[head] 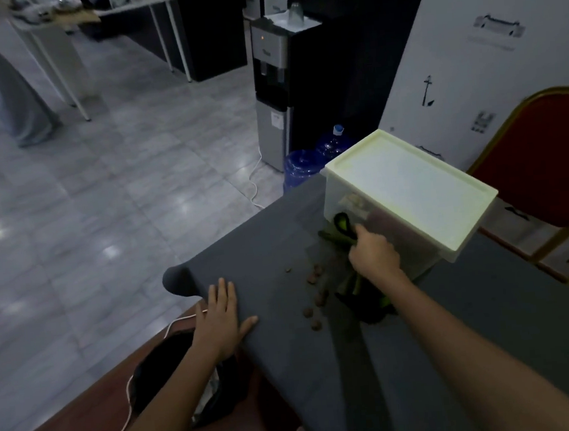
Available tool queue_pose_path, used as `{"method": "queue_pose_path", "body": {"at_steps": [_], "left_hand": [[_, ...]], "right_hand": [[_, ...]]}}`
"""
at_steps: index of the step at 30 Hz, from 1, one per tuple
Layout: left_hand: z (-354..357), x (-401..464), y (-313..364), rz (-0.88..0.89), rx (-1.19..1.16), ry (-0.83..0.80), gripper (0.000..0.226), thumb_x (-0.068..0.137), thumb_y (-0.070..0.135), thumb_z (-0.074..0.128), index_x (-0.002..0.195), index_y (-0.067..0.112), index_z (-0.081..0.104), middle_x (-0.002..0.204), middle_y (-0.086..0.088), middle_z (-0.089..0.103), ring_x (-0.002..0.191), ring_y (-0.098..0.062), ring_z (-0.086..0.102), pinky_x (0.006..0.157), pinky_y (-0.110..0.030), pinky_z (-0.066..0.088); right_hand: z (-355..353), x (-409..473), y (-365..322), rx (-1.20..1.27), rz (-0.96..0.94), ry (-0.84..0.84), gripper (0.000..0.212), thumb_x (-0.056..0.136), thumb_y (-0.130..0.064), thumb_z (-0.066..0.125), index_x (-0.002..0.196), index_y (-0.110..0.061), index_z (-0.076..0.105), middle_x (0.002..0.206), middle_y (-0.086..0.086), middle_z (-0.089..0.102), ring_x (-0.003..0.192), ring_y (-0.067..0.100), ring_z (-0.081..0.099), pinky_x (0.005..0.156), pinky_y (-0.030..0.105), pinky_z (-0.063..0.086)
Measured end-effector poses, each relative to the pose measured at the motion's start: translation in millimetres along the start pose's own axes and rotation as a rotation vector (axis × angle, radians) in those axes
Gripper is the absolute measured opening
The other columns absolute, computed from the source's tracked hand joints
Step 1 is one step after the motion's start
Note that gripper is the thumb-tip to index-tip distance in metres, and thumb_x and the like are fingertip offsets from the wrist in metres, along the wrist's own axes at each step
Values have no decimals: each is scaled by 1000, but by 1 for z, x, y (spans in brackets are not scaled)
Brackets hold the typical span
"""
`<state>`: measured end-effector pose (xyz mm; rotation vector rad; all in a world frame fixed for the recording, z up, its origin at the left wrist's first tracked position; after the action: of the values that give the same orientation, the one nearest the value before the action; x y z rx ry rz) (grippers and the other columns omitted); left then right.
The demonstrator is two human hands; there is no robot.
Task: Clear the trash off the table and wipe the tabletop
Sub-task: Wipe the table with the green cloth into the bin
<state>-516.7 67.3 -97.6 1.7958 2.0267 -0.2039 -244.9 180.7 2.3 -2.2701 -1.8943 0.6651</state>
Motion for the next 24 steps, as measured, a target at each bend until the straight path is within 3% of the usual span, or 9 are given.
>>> {"method": "queue_pose_path", "body": {"at_steps": [2,4,6,9,14,18,21,24], "left_hand": [[2,0,0,3,-9,3,87,91,62,27,149,10,-12,157,-11,-19,146,-29,-13,117,-52,7],[3,2,-1,5,-20,5,87,91,62,26,148,9,-13,157,-11,-20,146,-29,-14,117,-51,5],[4,2,0,12,-21,11,88,90,64,25,148,10,-13,157,-11,-20,146,-28,-14,117,-51,5],[4,0,-1,10,-24,20,94,83,72,16,149,10,-11,158,-10,-18,146,-28,-13,117,-51,6],[1,-2,0,16,-37,27,85,91,62,25,149,10,-10,158,-10,-17,146,-28,-13,118,-51,6],[0,-4,0,23,-61,18,85,92,61,25,149,10,-11,158,-9,-18,146,-27,-15,118,-51,3],[0,-4,-1,25,-70,32,85,92,61,25,149,11,-11,158,-9,-19,146,-27,-15,118,-50,2],[0,-3,-2,39,-82,46,82,93,59,26,150,11,-9,158,-8,-17,146,-26,-14,117,-49,2]], "right_hand": [[26,5,-10,-56,-29,-107,59,91,-14,38,146,-35,29,139,16,46,118,38,50,94,45,47],[54,3,-22,-67,-21,-172,63,90,-15,38,146,-43,25,155,14,21,129,43,37,104,56,37],[70,-4,-34,-100,-57,-178,64,90,-15,39,144,-46,25,158,10,11,131,44,30,105,61,30],[85,-24,-58,-135,-196,-157,63,89,-10,40,141,-44,33,152,11,23,124,43,39,101,53,40],[80,-47,-67,-37,-312,-126,67,81,2,40,135,-37,46,144,9,40,120,35,49,99,39,41],[30,-48,-22,84,-123,38,63,84,-1,39,139,-32,41,133,13,50,116,36,51,94,40,43],[31,-65,25,8,99,7,53,92,-17,44,144,-20,32,132,19,45,116,41,51,94,43,43],[61,-90,37,-5,164,-18,58,92,-21,48,146,-15,27,135,20,34,115,42,49,96,43,42]]}}
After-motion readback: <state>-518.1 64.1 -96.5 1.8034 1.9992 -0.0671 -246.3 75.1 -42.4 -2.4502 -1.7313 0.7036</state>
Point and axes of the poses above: each hand's wrist, its own x-axis towards the middle knuckle, its own z-axis out of the palm, y = z × x, the point moved 7 cm from there along x, towards the middle knuckle
